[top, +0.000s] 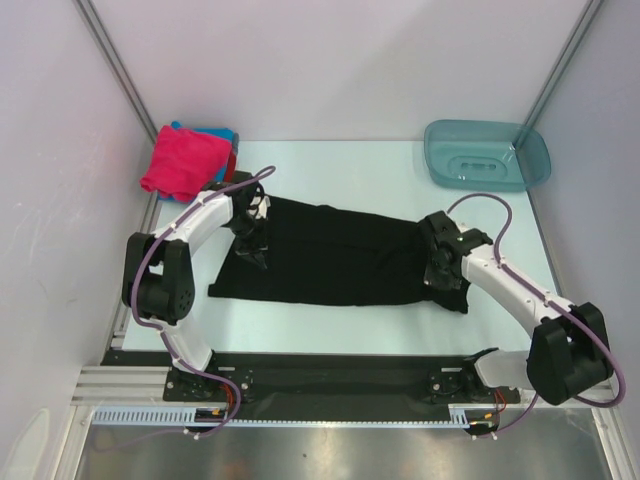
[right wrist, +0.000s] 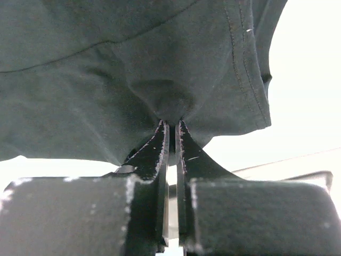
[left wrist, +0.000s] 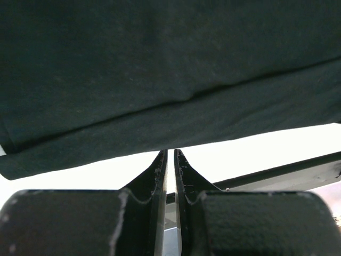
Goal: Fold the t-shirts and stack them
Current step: Fold the tshirt
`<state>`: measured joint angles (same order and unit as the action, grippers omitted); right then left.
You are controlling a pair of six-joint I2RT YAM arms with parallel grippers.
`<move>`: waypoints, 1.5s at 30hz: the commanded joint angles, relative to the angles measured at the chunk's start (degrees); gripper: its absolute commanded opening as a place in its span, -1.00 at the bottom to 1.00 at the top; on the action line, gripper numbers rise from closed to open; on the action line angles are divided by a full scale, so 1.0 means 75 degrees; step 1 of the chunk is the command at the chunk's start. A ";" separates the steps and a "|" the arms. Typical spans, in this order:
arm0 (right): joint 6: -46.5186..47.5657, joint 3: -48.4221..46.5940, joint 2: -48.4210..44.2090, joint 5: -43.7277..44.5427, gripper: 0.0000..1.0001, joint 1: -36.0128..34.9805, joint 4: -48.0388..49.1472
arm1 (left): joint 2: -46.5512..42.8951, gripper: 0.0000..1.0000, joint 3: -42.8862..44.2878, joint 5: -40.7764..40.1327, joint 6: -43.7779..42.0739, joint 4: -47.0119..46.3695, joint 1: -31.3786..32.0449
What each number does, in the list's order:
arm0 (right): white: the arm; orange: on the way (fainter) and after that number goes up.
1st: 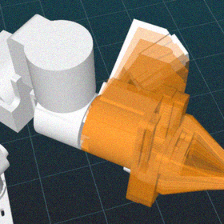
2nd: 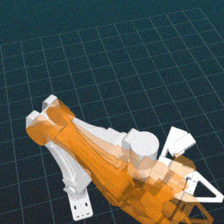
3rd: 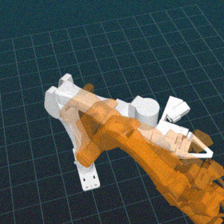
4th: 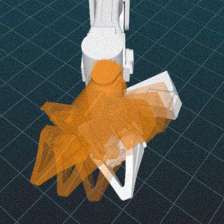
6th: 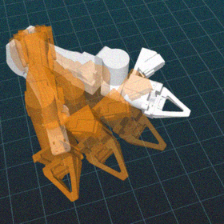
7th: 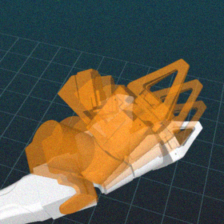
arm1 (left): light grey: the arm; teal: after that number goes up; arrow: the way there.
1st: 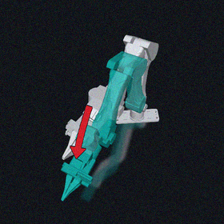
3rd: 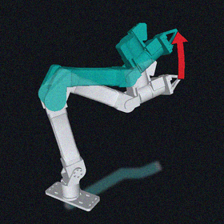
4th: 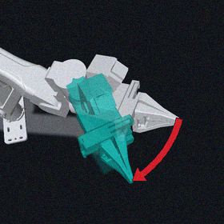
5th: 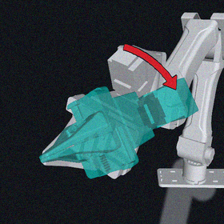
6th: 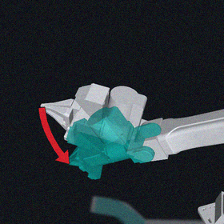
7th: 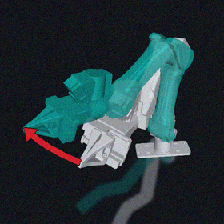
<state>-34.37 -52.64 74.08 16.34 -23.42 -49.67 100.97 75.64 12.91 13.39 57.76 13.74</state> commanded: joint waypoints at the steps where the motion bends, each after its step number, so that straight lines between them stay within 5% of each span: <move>1: -0.0643 0.0152 -0.0023 0.0375 -0.90 -0.0414 -0.1064 | -0.0009 -0.73 -0.0053 0.0236 -0.0203 -0.0119 -0.0039; 8: -0.1791 -0.0352 0.0341 0.0142 -0.89 -0.0989 -0.2130 | 0.0119 -0.73 0.0017 0.0330 -0.0238 -0.0096 -0.0039; 9: -0.1908 -0.0352 0.0329 0.0049 -0.78 -0.1049 -0.2317 | 0.0131 -0.74 0.0028 0.0342 -0.0250 -0.0084 -0.0027; 10: -0.2211 -0.0364 0.0318 -0.0045 -0.24 -0.1119 -0.2446 | 0.0131 -0.74 0.0052 0.0365 -0.0238 -0.0072 -0.0039; 11: -0.2319 -0.0387 0.0294 -0.0080 -0.05 -0.1317 -0.2552 | 0.0143 -0.74 0.0064 0.0377 -0.0227 -0.0084 -0.0039; 13: -0.2611 -0.0737 0.0166 -0.0035 0.21 -0.1400 -0.3020 | 0.0166 -0.73 0.0157 0.0493 -0.0226 -0.0049 -0.0039; 16: -0.2776 -0.1601 -0.0045 0.0362 0.33 -0.1273 -0.3326 | 0.0318 -0.71 0.0518 0.0669 -0.0203 0.0045 -0.0039; 19: -0.2228 -0.2050 0.0128 0.0599 0.52 -0.0396 -0.2779 | 0.0634 -0.70 0.1199 0.0775 -0.0075 0.0115 -0.0050; 27: -0.0528 -0.3549 0.3010 -0.0232 0.61 0.1692 -0.1346 | 0.1139 -0.77 0.1810 0.1454 0.0265 -0.0247 -0.0589; 45: 0.0001 -0.4348 0.5614 -0.0865 0.60 0.1869 0.0224 | 0.1057 -0.67 0.2102 0.1056 0.0254 -0.0307 -0.0929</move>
<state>-34.85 -83.99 114.13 11.44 -9.45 -50.15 109.54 89.27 21.17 15.03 55.70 7.53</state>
